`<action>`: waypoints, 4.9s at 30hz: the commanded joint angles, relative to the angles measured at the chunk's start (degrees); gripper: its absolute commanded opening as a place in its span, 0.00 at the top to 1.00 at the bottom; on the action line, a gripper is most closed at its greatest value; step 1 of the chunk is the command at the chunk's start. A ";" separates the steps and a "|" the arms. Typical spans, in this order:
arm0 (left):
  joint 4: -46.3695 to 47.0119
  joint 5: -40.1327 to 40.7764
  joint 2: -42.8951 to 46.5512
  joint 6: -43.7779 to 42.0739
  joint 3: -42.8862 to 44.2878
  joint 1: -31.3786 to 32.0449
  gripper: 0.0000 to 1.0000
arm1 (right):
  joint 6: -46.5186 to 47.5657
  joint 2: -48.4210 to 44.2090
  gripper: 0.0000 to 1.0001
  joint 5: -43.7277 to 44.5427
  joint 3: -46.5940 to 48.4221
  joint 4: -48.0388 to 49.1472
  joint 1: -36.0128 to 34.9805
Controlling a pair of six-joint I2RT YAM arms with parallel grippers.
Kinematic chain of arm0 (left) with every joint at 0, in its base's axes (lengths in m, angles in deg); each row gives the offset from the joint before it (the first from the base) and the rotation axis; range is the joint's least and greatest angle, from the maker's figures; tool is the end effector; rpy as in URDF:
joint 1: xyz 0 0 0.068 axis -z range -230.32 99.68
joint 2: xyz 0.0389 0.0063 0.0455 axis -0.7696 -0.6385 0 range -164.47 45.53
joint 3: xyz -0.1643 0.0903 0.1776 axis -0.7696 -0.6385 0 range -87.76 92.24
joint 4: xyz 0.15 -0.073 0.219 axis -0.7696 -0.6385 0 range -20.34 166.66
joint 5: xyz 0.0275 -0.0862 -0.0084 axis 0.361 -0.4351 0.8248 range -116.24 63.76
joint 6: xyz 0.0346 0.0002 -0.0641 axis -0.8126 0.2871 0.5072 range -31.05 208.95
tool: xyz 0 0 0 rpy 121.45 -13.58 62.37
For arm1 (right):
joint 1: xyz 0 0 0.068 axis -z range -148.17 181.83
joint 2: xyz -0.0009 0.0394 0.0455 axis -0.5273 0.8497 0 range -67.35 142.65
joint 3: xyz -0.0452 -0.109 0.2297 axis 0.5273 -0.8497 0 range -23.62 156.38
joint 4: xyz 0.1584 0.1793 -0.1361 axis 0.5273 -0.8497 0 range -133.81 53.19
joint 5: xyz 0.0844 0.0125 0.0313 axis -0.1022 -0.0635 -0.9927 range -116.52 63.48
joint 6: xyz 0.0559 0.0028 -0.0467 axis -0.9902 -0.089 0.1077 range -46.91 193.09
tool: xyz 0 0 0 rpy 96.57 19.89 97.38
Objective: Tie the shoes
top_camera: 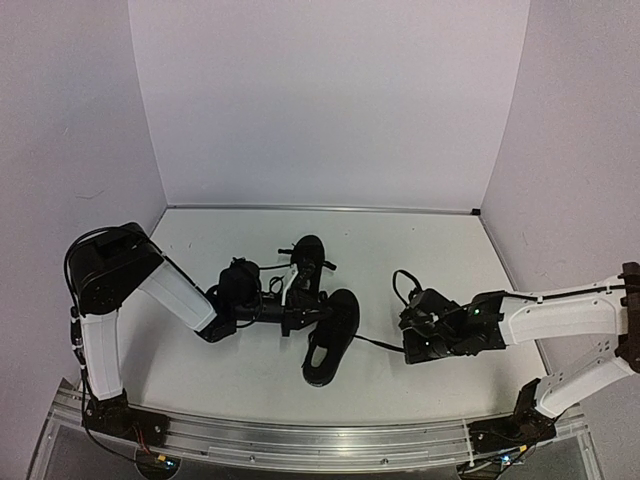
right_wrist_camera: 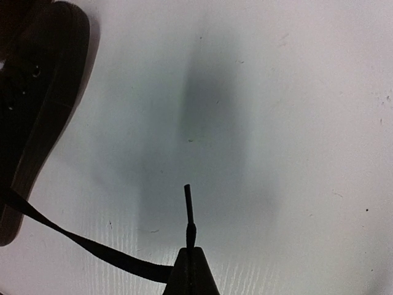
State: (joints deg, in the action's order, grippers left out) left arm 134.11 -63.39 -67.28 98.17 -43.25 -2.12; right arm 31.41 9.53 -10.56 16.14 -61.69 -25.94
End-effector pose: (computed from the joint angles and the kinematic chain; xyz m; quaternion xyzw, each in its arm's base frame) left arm 0.2316 -0.3138 0.1009 0.4351 0.6211 -0.5054 0.4117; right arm 0.1575 0.2186 0.1303 -0.1012 0.9561 0.0958 0.2577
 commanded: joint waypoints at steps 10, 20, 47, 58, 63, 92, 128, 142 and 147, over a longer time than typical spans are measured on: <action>8.91 1.06 -0.89 5.39 -0.97 3.26 1.00 | 4.57 6.14 0.99 -11.08 -0.37 7.13 0.14; 10.18 2.35 -1.70 9.66 -1.62 3.31 1.00 | 8.84 1.20 0.39 -7.77 6.08 8.34 0.30; 20.28 11.47 -3.47 19.18 -8.59 2.79 0.90 | 13.94 15.80 0.62 -25.50 13.32 32.53 5.93; 19.22 11.93 -2.48 17.99 -9.61 2.69 0.94 | 15.47 24.17 0.64 -30.69 19.37 30.67 6.21; 19.34 11.85 -2.59 17.76 -9.70 2.69 0.94 | 15.80 24.18 0.67 -31.84 19.65 29.52 6.20; 19.98 12.49 -3.44 17.87 -9.60 2.70 0.96 | 16.66 18.81 1.00 -33.84 16.95 25.33 6.81; -37.05 14.11 26.91 -31.19 -7.24 2.05 0.61 | 15.58 14.31 1.00 -32.42 11.40 30.71 6.84; -53.69 16.12 19.36 -52.21 7.00 6.63 0.71 | 15.17 15.49 1.00 -32.94 11.74 30.78 6.84; -56.97 16.80 16.17 -54.82 10.59 7.27 0.71 | 15.09 15.59 1.00 -33.07 11.83 30.86 6.83</action>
State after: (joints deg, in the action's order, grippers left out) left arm 81.12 -47.21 -48.97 48.04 -36.88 4.80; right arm 46.89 24.68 -43.80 27.40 -33.00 -19.31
